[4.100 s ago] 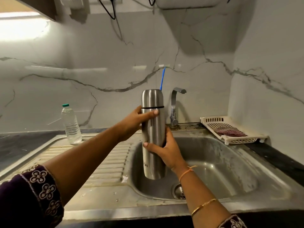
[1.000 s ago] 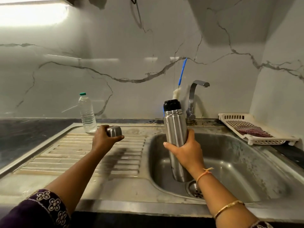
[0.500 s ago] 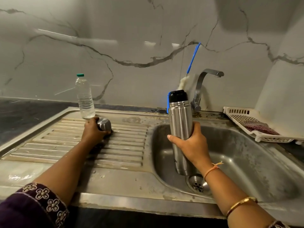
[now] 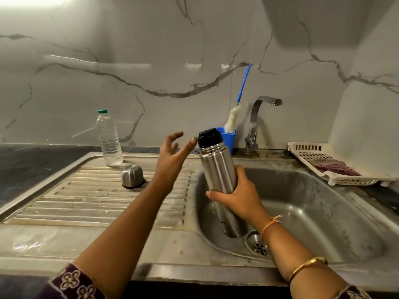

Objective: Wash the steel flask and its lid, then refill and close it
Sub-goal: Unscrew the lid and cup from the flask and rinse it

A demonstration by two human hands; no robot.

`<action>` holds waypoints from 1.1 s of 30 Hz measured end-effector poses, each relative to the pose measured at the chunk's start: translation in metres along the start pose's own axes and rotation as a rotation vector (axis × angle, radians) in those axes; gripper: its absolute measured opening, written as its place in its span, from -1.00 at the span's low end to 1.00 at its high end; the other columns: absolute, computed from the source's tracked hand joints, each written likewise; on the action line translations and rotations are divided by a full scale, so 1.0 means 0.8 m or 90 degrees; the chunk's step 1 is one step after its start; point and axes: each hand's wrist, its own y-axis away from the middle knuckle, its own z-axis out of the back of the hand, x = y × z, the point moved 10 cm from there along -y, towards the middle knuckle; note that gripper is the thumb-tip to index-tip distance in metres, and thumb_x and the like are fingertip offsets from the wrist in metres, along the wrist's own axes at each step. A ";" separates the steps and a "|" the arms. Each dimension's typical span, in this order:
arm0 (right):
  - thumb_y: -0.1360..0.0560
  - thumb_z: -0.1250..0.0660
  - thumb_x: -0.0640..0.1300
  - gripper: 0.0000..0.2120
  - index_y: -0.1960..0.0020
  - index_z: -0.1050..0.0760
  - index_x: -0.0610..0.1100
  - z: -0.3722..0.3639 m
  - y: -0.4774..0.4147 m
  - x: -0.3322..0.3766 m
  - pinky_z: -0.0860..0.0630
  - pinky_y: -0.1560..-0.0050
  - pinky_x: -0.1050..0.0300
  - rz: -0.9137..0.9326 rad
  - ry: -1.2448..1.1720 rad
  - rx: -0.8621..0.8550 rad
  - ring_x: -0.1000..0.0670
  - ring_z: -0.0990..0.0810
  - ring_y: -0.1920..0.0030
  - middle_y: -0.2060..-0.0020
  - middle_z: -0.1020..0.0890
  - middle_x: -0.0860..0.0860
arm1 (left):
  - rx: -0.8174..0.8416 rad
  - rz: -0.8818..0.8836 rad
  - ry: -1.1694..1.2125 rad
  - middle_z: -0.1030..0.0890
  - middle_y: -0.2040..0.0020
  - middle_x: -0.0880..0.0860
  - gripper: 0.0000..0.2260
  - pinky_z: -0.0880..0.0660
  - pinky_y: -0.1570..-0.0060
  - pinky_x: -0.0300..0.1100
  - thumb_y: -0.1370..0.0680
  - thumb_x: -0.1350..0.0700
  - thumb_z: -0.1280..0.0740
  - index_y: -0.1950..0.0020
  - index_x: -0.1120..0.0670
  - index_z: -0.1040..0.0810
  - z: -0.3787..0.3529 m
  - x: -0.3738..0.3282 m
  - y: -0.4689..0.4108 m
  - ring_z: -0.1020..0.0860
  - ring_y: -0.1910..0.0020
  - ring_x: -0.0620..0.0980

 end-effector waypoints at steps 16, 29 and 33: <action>-0.19 -0.59 0.08 -0.38 -0.15 -0.37 0.13 -0.006 -0.003 -0.009 -0.59 -0.03 0.01 -0.038 -0.064 -0.001 0.09 -0.62 0.07 0.05 -0.61 0.11 | 0.102 0.145 0.163 -0.63 0.03 0.13 -0.49 -0.58 0.16 -0.13 -0.21 0.09 -0.52 -0.13 0.11 -0.54 -0.084 -0.005 -0.033 -0.62 0.17 -0.02; -0.19 -0.45 0.30 -0.28 -0.24 -0.27 0.11 0.023 0.005 -0.008 -0.58 -0.02 -0.08 -0.080 0.166 -0.111 -0.06 -0.62 0.03 -0.01 -0.61 0.05 | -0.003 0.062 0.035 -0.50 -0.07 -0.04 -0.60 -0.46 0.15 -0.33 -0.51 0.00 -0.38 -0.27 0.03 -0.34 -0.090 -0.023 -0.009 -0.51 0.05 -0.16; -0.19 -0.49 0.27 -0.30 -0.22 -0.29 0.11 0.021 0.005 -0.006 -0.57 -0.05 -0.06 -0.069 0.119 -0.072 -0.03 -0.61 0.03 -0.01 -0.61 0.07 | 0.153 0.123 0.250 -0.50 -0.26 0.11 -0.53 -0.56 -0.01 -0.14 -0.52 0.24 -0.31 -0.42 0.04 -0.33 -0.091 -0.019 -0.010 -0.58 -0.07 -0.01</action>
